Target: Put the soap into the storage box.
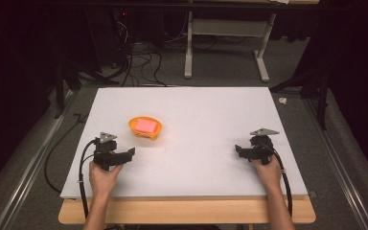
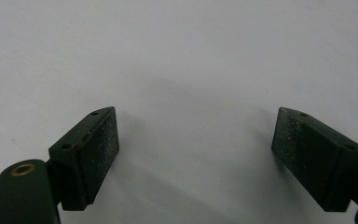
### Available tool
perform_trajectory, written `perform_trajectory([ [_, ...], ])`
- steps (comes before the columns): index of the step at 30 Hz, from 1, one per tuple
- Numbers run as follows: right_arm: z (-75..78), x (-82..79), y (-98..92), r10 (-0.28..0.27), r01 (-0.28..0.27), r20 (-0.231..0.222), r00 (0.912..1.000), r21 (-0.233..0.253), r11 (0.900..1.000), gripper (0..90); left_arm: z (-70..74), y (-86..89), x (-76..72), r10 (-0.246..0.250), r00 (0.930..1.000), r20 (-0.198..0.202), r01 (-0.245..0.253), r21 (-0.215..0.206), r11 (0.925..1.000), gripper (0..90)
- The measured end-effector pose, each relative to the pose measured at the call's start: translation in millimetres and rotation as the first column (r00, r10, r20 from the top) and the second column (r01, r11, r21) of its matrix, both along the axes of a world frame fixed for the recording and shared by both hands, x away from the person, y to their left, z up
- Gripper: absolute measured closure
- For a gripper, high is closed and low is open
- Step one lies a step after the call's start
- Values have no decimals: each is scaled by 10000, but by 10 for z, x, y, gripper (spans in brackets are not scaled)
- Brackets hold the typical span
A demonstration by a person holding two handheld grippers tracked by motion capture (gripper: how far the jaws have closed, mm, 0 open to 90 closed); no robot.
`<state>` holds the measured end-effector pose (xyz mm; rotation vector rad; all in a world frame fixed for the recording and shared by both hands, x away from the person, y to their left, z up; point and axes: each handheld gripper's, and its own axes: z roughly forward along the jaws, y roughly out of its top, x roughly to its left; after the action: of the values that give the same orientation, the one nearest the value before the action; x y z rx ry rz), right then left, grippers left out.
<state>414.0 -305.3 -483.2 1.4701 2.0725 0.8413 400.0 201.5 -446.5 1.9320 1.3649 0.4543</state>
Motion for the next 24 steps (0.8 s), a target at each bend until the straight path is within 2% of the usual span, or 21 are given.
perform_trajectory([
  [1,0,0,0,2,-2,3,10000,-5,10000,152,-22,-13,7,-16,10000,-20,17,218,9998,229],
  [4,0,0,0,1,-1,3,10000,-2,10000,152,-40,-17,16,-20,10000,-44,21,236,9997,230],
  [9,0,0,0,-2,2,-2,10000,2,10000,152,-139,-15,42,194,9997,-147,-186,540,9984,239],
  [15,0,0,0,1,-1,2,10000,-5,10000,152,-219,-4,67,308,9991,-305,-287,658,9974,241],
  [24,0,0,0,0,0,-2,10000,2,10000,152,-283,-49,108,242,9994,-252,-218,887,9958,241],
])
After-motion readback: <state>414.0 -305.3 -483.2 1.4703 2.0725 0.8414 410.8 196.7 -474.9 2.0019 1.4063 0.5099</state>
